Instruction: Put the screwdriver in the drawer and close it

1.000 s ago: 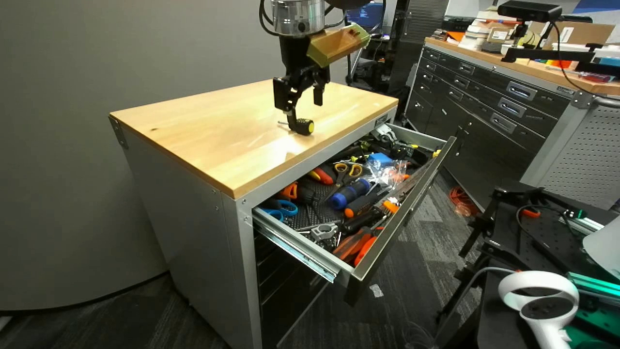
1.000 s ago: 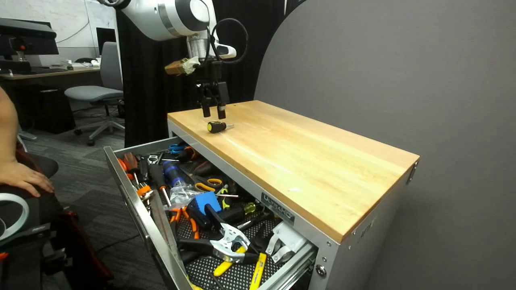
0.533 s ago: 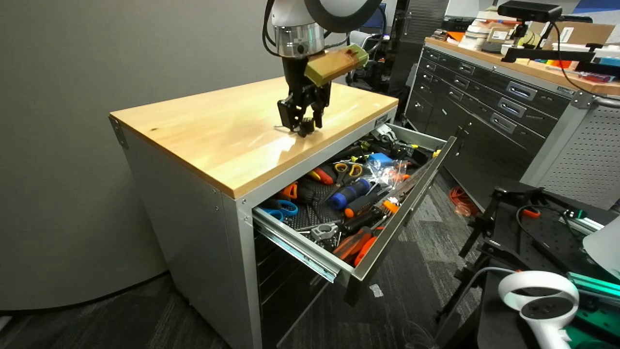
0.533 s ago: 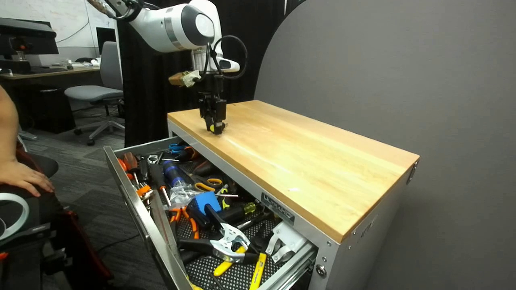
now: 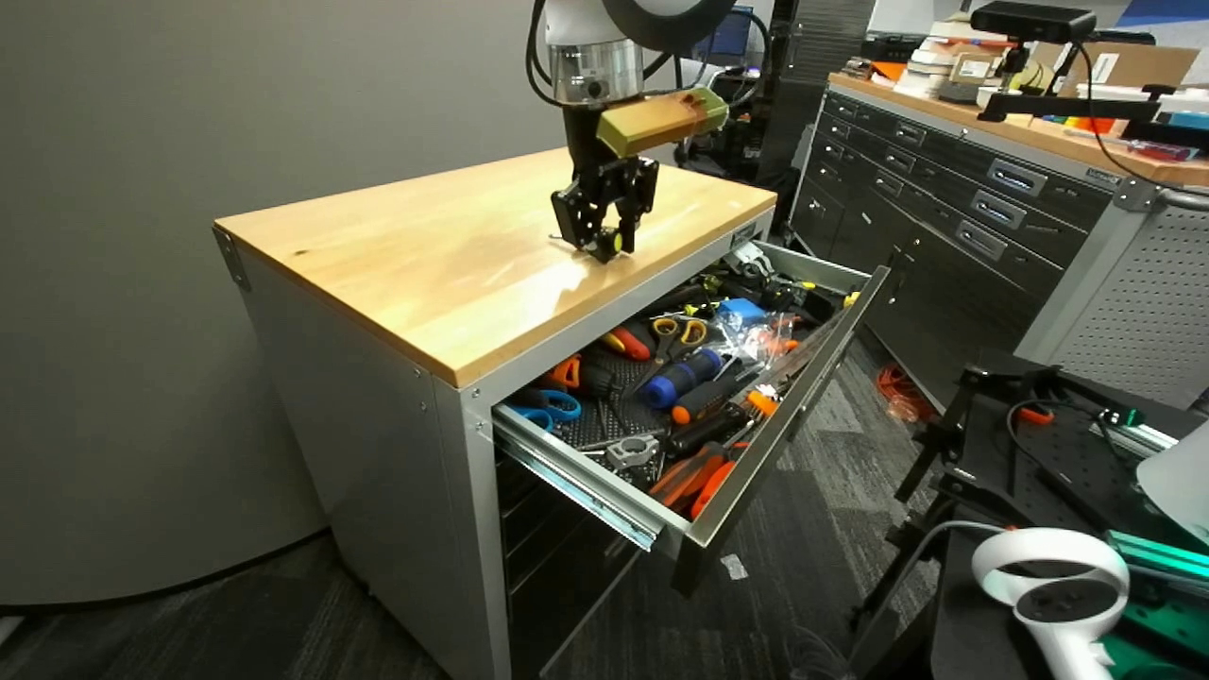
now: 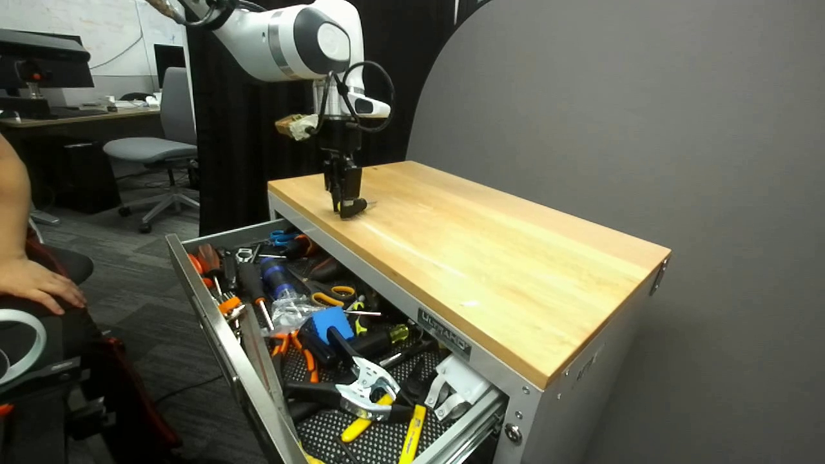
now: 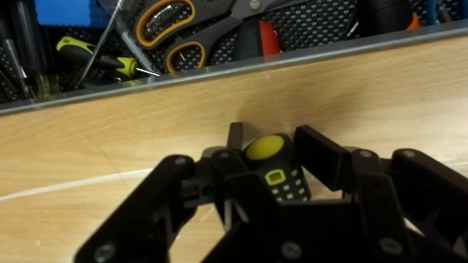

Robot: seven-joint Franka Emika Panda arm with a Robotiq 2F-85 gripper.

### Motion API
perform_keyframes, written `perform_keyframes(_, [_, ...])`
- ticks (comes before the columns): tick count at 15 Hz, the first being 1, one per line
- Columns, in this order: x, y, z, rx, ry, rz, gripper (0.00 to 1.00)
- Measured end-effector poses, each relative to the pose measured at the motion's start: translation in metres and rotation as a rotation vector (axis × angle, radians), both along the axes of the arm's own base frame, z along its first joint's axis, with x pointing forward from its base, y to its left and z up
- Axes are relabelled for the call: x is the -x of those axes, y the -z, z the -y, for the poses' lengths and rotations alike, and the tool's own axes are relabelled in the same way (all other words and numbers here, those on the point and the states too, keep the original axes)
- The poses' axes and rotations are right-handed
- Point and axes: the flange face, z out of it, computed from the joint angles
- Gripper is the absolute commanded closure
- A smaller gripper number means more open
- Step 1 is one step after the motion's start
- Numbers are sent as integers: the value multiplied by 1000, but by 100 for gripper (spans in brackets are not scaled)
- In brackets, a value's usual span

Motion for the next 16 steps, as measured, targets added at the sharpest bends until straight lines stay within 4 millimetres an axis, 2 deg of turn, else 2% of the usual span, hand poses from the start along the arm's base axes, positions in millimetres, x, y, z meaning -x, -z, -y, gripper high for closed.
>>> perform_keyframes(2, [8, -10, 13, 7, 37, 3, 75])
perform_keyframes(4, [27, -22, 27, 27, 66, -32, 75])
perform_keyframes(5, [41, -27, 33, 39, 81, -61, 42])
perform_keyframes(7, [73, -32, 43, 61, 110, -134, 28])
perform_keyframes(10, [120, -29, 53, 72, 144, -247, 3])
perform_keyframes(11, [136, -27, 57, 67, 154, -301, 0])
perform_keyframes(15, [190, -16, 83, 13, 192, -533, 0])
perform_keyframes(16, [201, -11, 89, -3, 200, -582, 25])
